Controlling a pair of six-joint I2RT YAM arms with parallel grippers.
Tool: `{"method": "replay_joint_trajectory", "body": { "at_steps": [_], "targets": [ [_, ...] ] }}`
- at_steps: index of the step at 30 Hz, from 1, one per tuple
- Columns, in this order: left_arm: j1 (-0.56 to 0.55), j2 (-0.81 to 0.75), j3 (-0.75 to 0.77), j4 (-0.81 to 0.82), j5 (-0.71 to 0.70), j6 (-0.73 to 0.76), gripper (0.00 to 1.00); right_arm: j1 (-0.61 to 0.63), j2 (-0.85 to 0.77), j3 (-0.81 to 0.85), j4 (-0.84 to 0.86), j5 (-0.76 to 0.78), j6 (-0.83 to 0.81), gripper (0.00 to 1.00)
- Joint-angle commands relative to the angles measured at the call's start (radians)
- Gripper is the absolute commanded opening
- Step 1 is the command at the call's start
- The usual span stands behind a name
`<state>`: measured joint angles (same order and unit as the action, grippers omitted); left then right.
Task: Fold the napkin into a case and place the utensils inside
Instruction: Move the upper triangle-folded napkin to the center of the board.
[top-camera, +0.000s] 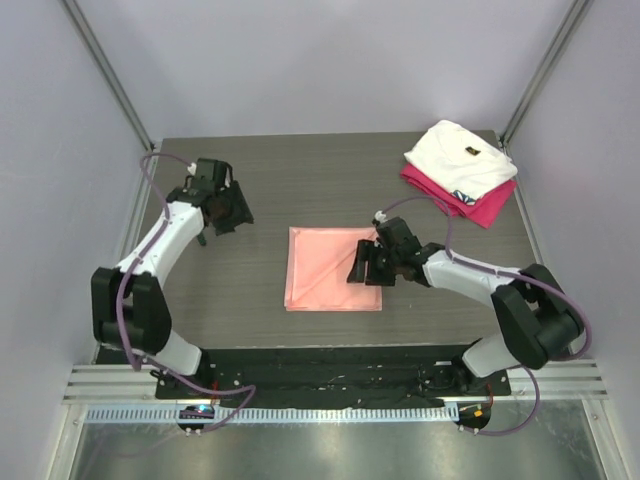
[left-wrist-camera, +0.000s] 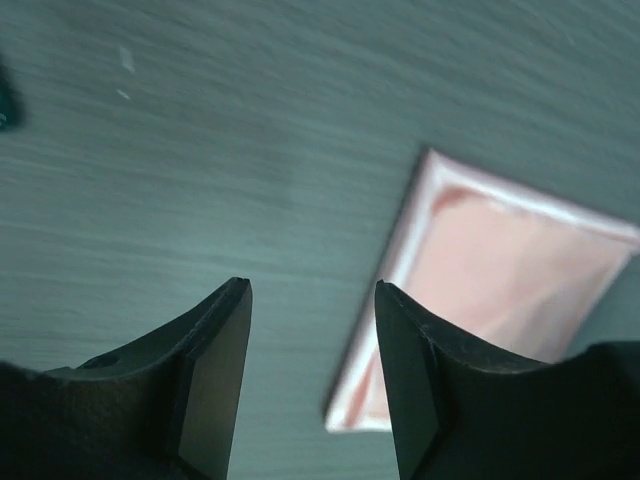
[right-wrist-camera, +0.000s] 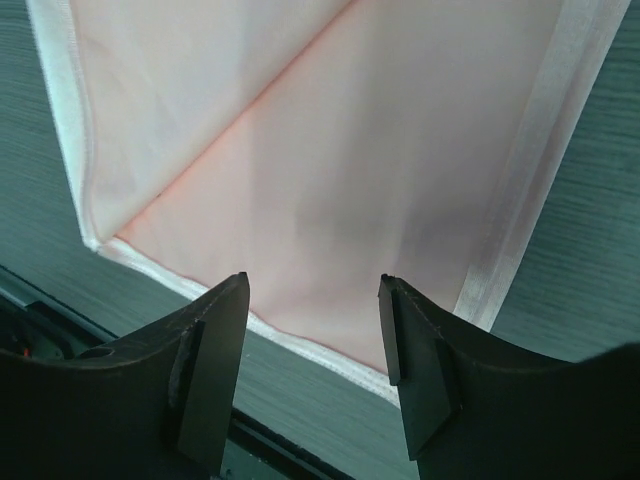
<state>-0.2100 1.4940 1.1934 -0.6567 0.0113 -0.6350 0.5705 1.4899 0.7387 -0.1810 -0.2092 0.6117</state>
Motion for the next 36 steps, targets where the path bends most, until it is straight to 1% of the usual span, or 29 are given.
{"method": "replay_joint_trajectory", "body": {
  "at_steps": [1,3,4,5,7,8,9,11,12,13,14,15,16,17,19,20,21,23,24,26,27,29,30,31,32,33,34,36],
  "targets": [
    [0.111,0.153,0.081,-0.005,-0.1,0.101,0.55,0.011,-0.156,0.007,0.037,0.051,0.017,0.63],
    [0.132,0.225,0.09,0.02,-0.103,0.101,0.55,0.011,-0.175,0.019,0.011,0.054,-0.025,0.64],
    [0.136,0.248,0.104,0.016,-0.103,0.095,0.52,0.009,-0.178,0.034,0.0,0.036,-0.036,0.66],
    [0.135,0.265,0.113,0.006,-0.099,0.09,0.51,0.011,-0.175,0.037,-0.006,0.01,-0.047,0.66],
    [0.133,0.275,0.097,0.015,-0.021,0.063,0.48,0.012,-0.172,0.025,-0.005,-0.05,-0.076,0.66],
    [0.127,0.264,0.081,0.019,-0.017,0.049,0.48,0.02,-0.165,0.015,0.029,-0.077,-0.096,0.66],
    [0.126,0.246,0.039,0.026,0.051,0.017,0.48,0.029,-0.158,0.025,0.022,-0.097,-0.159,0.66],
    [0.107,0.18,-0.015,0.063,0.094,-0.023,0.48,0.06,-0.139,0.053,-0.05,-0.027,-0.213,0.66],
    [0.095,0.155,-0.068,0.081,0.116,-0.038,0.48,0.092,-0.131,0.074,-0.066,-0.004,-0.231,0.66],
    [0.08,0.114,-0.09,0.101,0.14,-0.07,0.48,0.109,-0.125,0.08,-0.072,0.013,-0.251,0.66],
    [0.061,0.097,-0.109,0.106,0.141,-0.083,0.49,0.123,-0.119,0.083,-0.069,0.034,-0.254,0.66],
    [0.01,0.082,-0.142,0.111,0.142,-0.092,0.49,0.159,-0.102,0.094,-0.068,0.047,-0.257,0.66],
    [-0.012,0.065,-0.156,0.112,0.139,-0.113,0.49,0.176,-0.094,0.102,-0.074,0.068,-0.265,0.66],
    [-0.04,0.033,-0.17,0.111,0.109,-0.126,0.48,0.196,-0.085,0.109,-0.084,0.106,-0.267,0.66],
    [-0.101,-0.021,-0.238,0.124,0.073,-0.164,0.47,0.247,-0.059,0.125,-0.077,0.131,-0.274,0.65],
    [-0.12,-0.088,-0.267,0.156,0.058,-0.196,0.47,0.258,-0.047,0.131,-0.078,0.142,-0.274,0.65],
    [-0.143,-0.119,-0.317,0.173,0.056,-0.212,0.47,0.267,-0.031,0.151,-0.078,0.14,-0.273,0.64],
    [-0.152,-0.178,-0.356,0.201,0.074,-0.254,0.47,0.273,0.018,0.162,-0.077,0.125,-0.248,0.61],
    [-0.155,-0.225,-0.38,0.218,0.079,-0.268,0.47,0.275,0.033,0.154,-0.066,0.122,-0.236,0.56],
    [-0.178,-0.279,-0.406,0.239,0.085,-0.298,0.48,0.275,0.056,0.137,-0.023,0.131,-0.186,0.49],
    [-0.186,-0.325,-0.437,0.277,0.104,-0.308,0.48,0.275,0.061,0.122,-0.011,0.14,-0.164,0.42],
    [-0.193,-0.354,-0.451,0.288,0.125,-0.305,0.5,0.275,0.069,0.097,0.037,0.139,-0.129,0.38],
    [-0.193,-0.36,-0.445,0.29,0.16,-0.277,0.54,0.275,0.072,0.078,0.047,0.145,-0.095,0.35],
    [-0.195,-0.36,-0.43,0.254,0.17,-0.263,0.56,0.275,0.075,0.067,0.06,0.165,-0.081,0.33],
    [-0.193,-0.357,-0.422,0.252,0.188,-0.252,0.57,0.275,0.076,0.058,0.061,0.18,-0.072,0.33],
    [-0.193,-0.357,-0.423,0.264,0.217,-0.24,0.59,0.275,0.075,0.035,0.063,0.197,-0.057,0.32],
    [-0.193,-0.357,-0.426,0.291,0.26,-0.235,0.61,0.275,0.072,0.024,0.06,0.25,-0.052,0.32],
    [-0.193,-0.354,-0.433,0.312,0.297,-0.226,0.64,0.272,0.066,-0.004,0.048,0.286,-0.046,0.32]
  ]
}}
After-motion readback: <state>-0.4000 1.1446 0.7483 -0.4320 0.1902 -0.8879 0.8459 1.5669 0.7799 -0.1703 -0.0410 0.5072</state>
